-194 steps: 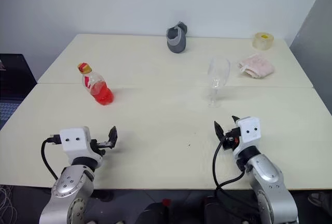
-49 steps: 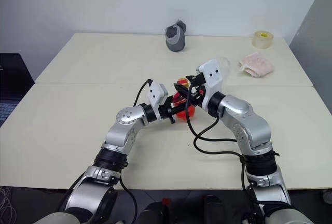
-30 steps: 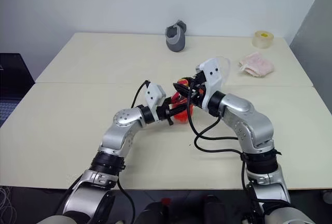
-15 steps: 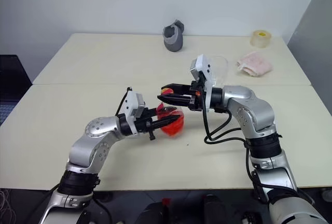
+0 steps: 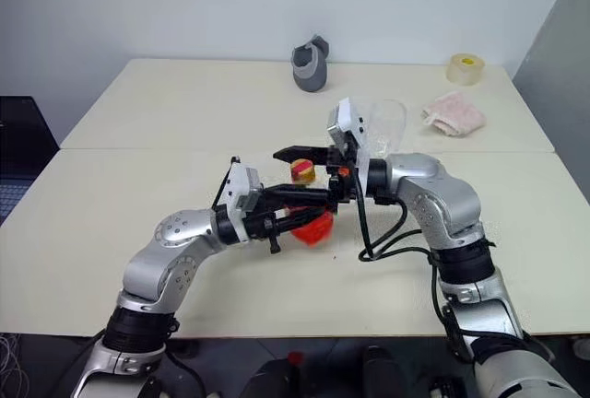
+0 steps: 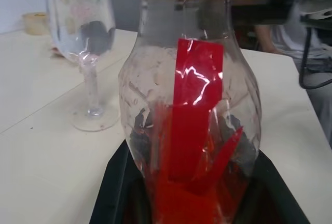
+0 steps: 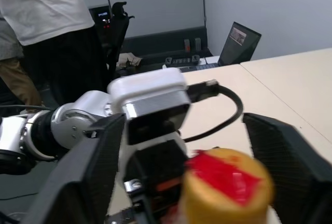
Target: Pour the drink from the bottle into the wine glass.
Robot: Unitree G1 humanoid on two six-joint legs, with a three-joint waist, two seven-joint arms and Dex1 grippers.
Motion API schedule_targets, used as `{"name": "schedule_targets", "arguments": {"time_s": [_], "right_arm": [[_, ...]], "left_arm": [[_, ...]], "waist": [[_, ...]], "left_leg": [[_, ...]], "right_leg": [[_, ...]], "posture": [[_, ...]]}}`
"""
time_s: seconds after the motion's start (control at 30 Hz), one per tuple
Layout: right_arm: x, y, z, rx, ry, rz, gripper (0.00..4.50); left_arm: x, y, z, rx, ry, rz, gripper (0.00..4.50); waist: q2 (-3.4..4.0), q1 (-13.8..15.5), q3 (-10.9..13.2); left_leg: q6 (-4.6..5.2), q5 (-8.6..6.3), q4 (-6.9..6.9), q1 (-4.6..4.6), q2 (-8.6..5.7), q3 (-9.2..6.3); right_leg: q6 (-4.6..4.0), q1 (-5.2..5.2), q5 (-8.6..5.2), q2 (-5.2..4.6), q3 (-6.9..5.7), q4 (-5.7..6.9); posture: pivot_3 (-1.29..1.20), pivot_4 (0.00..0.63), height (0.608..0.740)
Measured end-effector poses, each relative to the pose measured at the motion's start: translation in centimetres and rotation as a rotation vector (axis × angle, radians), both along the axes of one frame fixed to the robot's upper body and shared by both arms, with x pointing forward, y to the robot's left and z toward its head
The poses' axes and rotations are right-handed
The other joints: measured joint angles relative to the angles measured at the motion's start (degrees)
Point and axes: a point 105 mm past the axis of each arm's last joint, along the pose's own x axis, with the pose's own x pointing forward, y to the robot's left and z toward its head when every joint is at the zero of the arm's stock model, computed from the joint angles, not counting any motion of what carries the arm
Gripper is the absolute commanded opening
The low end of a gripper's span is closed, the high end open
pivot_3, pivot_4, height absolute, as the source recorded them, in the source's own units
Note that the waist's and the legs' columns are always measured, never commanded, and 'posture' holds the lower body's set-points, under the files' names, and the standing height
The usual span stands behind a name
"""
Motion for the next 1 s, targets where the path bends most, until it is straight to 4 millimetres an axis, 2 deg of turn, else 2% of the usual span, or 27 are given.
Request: {"name": "schedule_targets", "arguments": {"time_s": [0.1, 0.23, 0.33, 0.47, 0.63, 0.73, 1.0], "right_arm": [[0.0, -0.9, 0.4, 0.009, -0.007, -0.08, 4.34], [1.2, -1.7, 1.1, 0.021, -0.047, -0.253, 4.34], [2.3, -1.6, 1.1, 0.033, -0.048, -0.359, 4.34], [2.9, -1.4, 1.8, 0.048, -0.067, -0.424, 4.34], [3.2, -0.9, 1.7, 0.057, -0.059, -0.461, 4.34], [3.2, -0.4, 1.8, 0.057, -0.059, -0.456, 3.8], [3.6, -0.4, 1.9, 0.044, -0.07, -0.467, 0.99]], "left_arm": [[0.3, 0.3, -0.1, -0.002, 0.003, 0.021, 1.28], [1.5, 0.8, -0.2, -0.002, 0.003, 0.068, 1.28], [2.3, 0.7, 0.2, -0.008, -0.018, 0.082, 1.28], [3.5, 0.6, 0.8, -0.009, -0.054, 0.105, 1.28], [4.7, 0.7, 0.9, -0.007, -0.074, 0.124, 1.28], [5.0, 0.7, 0.8, -0.002, -0.084, 0.125, 1.28], [4.8, 0.5, 0.7, 0.005, -0.093, 0.106, 1.28]], "waist": [[0.0, 0.18, 0.0], [0.0, 0.32, 0.0], [0.0, 0.32, 0.0], [0.0, 0.35, 0.0], [0.0, 0.26, 0.0], [0.0, 0.17, 0.0], [0.0, -0.12, 0.0]], "left_leg": [[0.0, 0.0, 0.0, 0.0, -0.01, 0.0], [0.0, 0.0, -0.01, 0.01, -0.02, 0.01], [-0.03, 0.02, -0.01, 0.0, -0.02, 0.03], [-0.08, 0.05, -0.01, 0.0, -0.03, 0.03], [-0.08, 0.04, -0.01, -0.01, -0.03, 0.03], [-0.08, 0.05, -0.01, -0.01, -0.03, 0.04], [-0.04, 0.02, -0.02, -0.01, -0.04, 0.03]], "right_leg": [[0.0, 0.0, 0.0, -0.03, -0.01, -0.01], [0.0, 0.0, 0.0, 0.01, -0.01, 0.01], [0.0, 0.0, 0.0, 0.01, 0.0, 0.0], [0.0, -0.02, 0.0, 0.01, 0.0, 0.0], [0.0, -0.04, 0.0, 0.01, 0.0, 0.0], [0.0, -0.04, 0.0, 0.01, 0.01, 0.01], [0.0, -0.04, 0.0, 0.01, 0.01, 0.01]], "posture": [[0.0, 0.15, 0.74], [0.0, 0.15, 0.74], [0.0, 0.15, 0.74], [0.0, 0.15, 0.74], [0.0, 0.15, 0.74], [0.0, 0.15, 0.74], [0.0, 0.15, 0.74]]}}
